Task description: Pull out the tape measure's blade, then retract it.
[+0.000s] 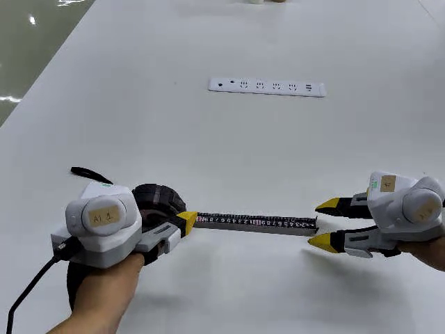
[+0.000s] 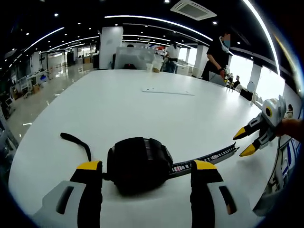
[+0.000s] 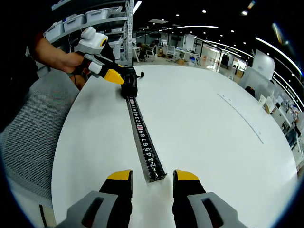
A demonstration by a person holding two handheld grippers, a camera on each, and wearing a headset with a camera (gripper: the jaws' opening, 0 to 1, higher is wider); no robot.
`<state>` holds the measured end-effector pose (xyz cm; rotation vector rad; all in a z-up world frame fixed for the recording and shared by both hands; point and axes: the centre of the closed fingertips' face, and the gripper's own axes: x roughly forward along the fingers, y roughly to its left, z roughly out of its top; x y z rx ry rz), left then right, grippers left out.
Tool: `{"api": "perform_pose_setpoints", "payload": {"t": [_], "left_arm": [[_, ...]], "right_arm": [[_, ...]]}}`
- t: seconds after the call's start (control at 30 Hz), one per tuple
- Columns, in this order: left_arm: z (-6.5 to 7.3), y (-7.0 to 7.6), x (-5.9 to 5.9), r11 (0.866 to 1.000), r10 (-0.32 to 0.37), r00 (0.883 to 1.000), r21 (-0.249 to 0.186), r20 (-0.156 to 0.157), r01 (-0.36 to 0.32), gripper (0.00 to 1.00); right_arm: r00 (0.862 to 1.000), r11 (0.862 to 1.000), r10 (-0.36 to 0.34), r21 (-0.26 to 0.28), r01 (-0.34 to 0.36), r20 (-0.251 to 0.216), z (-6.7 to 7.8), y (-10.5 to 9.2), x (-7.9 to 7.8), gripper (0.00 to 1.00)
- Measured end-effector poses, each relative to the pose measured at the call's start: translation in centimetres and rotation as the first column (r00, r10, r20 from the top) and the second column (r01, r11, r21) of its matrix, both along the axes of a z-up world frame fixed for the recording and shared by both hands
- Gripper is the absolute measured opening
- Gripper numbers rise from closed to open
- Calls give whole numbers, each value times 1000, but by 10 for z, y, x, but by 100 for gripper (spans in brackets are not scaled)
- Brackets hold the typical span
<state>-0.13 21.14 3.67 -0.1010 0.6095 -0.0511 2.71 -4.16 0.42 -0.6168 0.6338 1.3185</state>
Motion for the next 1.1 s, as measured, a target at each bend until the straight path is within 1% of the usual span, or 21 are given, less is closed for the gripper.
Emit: {"api": "perform_pose_setpoints", "payload": {"t": [0.03,0.1,0.17,0.27,0.47,0.67,0.83,1.1], "left_arm": [[-1,0,0,1000,3,1000,0,-4,-3,70],[-1,2,1,1000,11,1000,4,-3,-11,69],[-2,2,2,1000,17,1000,0,-8,-17,68],[-3,4,4,1000,28,1000,-2,-10,-28,66],[-5,7,9,999,51,999,-7,-13,-51,63],[-8,7,12,998,62,998,-9,-20,-62,61],[-10,9,13,997,76,997,-12,-24,-77,61],[-14,9,15,996,90,995,-4,-33,-90,60]], "right_arm": [[1000,1000,10,-3,-10,0,-1,0,1,29],[1000,1000,21,-9,-21,-2,-3,-1,2,28],[999,999,36,-17,-36,-7,-3,-1,-1,26],[998,997,65,-32,-65,-6,-7,-1,0,24],[996,996,85,-37,-85,-6,-9,1,2,18],[994,992,111,-54,-111,-7,-15,0,1,15],[994,992,114,-53,-114,-4,-16,0,2,13],[993,992,118,-46,-118,-8,-17,1,3,12]]}}
